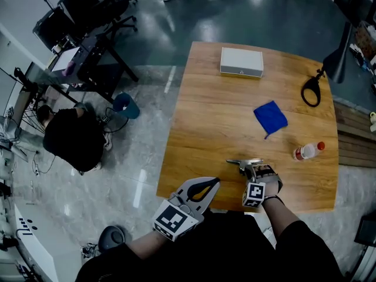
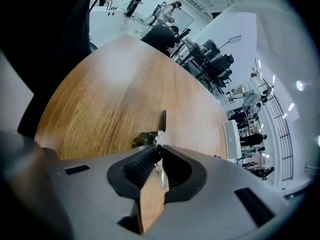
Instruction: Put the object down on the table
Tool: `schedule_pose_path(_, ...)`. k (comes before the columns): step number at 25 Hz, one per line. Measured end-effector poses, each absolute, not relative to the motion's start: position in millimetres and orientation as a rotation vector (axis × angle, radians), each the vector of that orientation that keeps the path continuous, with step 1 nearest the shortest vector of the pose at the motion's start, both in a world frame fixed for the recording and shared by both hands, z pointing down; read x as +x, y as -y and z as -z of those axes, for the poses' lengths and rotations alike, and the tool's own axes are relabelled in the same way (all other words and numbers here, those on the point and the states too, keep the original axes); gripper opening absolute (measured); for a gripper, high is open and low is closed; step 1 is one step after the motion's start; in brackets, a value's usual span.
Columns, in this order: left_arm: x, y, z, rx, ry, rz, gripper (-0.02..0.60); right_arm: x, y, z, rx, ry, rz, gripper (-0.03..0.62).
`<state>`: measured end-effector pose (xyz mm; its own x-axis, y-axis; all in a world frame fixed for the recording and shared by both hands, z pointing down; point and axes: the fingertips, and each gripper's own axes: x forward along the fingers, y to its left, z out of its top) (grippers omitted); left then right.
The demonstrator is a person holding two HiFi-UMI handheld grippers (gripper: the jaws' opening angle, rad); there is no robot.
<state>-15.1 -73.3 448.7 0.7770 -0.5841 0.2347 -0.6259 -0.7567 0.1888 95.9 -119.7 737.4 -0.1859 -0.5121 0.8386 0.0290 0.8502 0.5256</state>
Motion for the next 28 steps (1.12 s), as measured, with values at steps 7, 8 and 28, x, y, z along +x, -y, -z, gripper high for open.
schedule_pose_path(7,-26,72,-449,2.729,0.920,-0.224,0.002,100,111,-742,0.330,1.641,0.440,0.053)
schedule_pose_path(8,-28,72,-448,2.729,0.918,-0.219,0.002,100,110,-742,0.332,1.644,0.424,0.063)
schedule_pose_path(28,-11,80,-423,2.805,0.807,-0.093,0.002,62,89,-538,0.931,2.490,-0.436,0.135)
